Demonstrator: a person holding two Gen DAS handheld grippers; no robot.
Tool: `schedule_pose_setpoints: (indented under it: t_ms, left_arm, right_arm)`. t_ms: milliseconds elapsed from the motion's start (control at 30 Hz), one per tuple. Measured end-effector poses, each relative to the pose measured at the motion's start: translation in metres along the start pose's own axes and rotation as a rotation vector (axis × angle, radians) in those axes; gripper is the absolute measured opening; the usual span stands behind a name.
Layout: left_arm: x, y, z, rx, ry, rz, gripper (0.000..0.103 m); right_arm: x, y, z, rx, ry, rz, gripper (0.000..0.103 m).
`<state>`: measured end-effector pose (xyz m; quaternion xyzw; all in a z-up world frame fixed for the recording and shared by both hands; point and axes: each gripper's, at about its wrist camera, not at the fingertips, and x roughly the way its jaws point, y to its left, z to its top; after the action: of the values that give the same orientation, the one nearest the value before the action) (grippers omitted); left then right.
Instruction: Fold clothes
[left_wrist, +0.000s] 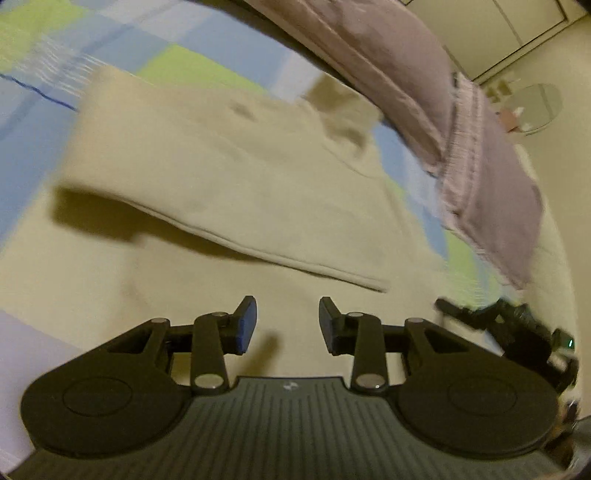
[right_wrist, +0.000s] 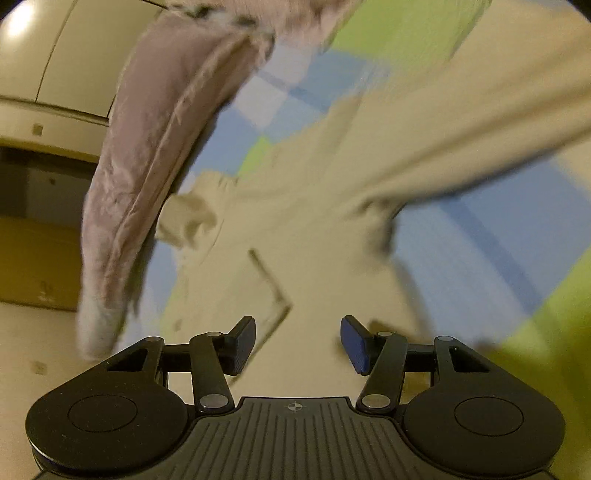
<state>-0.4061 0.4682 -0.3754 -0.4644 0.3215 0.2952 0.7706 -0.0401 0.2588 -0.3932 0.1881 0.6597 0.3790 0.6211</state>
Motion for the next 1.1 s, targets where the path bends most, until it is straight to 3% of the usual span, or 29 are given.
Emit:
schedule_pose_setpoints:
  t_ms: [67, 133, 300, 333, 367, 400, 533, 633, 667, 733, 800, 900, 1100]
  left_arm:
    - [-0.008, 0.015, 0.004, 0.024, -0.004, 0.045, 0.03]
    - [-0.012, 0.027, 0.007, 0.024, -0.003, 0.072, 0.03]
    - [-0.007, 0.044, 0.011, -0.034, 0.005, 0.082, 0.03]
    - [-0.006, 0.045, 0.012, -0.033, 0.006, 0.08, 0.03]
    - [-0.006, 0.046, 0.012, -0.032, 0.007, 0.078, 0.03]
    - [-0.005, 0.047, 0.012, -0.031, 0.007, 0.076, 0.03]
    - [-0.002, 0.045, 0.017, 0.0, -0.003, 0.068, 0.03]
    - [0.004, 0.041, 0.021, 0.027, -0.013, 0.069, 0.03]
    - [0.007, 0.04, 0.022, 0.036, -0.016, 0.071, 0.03]
    - [0.012, 0.038, 0.024, 0.051, -0.02, 0.079, 0.03]
    - [0.018, 0.037, 0.025, 0.062, -0.022, 0.09, 0.03]
    - [0.023, 0.037, 0.028, 0.068, -0.032, 0.107, 0.029]
    - [0.028, 0.037, 0.031, 0.085, -0.037, 0.138, 0.027]
  right_arm:
    - [0.024, 0.0, 0.0, 0.066, 0.036, 0.051, 0.056]
    - [0.046, 0.002, 0.001, 0.103, 0.044, 0.047, 0.056]
    - [0.078, 0.019, 0.002, 0.074, 0.003, -0.038, 0.055]
    - [0.082, 0.025, 0.002, 0.046, -0.01, -0.046, 0.046]
    - [0.087, 0.032, 0.003, 0.013, -0.02, -0.058, 0.02]
    - [0.091, 0.038, 0.003, -0.021, -0.03, -0.065, 0.009]
    - [0.082, 0.074, 0.005, -0.202, -0.107, 0.061, 0.005]
    - [0.043, 0.093, 0.01, -0.307, -0.285, 0.212, 0.005]
    - [0.029, 0.093, 0.014, -0.32, -0.352, 0.212, 0.004]
    - [0.01, 0.078, 0.025, -0.293, -0.418, 0.125, 0.005]
    - [0.007, 0.052, 0.038, -0.249, -0.424, -0.003, 0.005]
    - [0.008, 0.021, 0.048, -0.215, -0.419, -0.122, 0.005]
    - [-0.011, 0.011, 0.051, -0.257, -0.513, -0.154, 0.005]
